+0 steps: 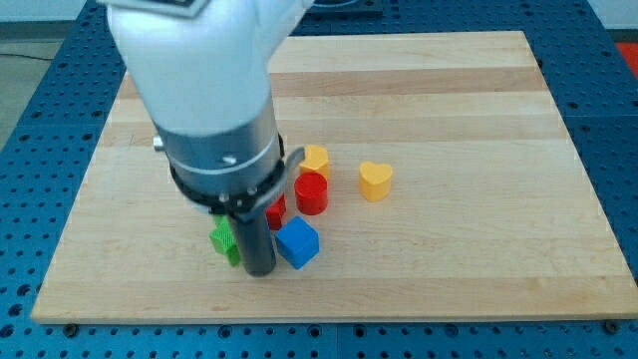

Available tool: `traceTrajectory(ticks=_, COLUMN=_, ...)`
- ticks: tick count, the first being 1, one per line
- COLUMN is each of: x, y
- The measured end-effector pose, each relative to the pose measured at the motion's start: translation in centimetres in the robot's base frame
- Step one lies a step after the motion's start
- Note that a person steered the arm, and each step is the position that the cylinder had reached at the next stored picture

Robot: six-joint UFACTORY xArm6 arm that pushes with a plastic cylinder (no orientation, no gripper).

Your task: Push the green star to the left side of the board

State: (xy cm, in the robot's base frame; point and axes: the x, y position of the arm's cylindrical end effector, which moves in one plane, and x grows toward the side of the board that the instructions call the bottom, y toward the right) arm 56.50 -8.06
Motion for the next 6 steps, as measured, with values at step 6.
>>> traceTrajectory(ticks=6, x=-1.9, y=-6.7)
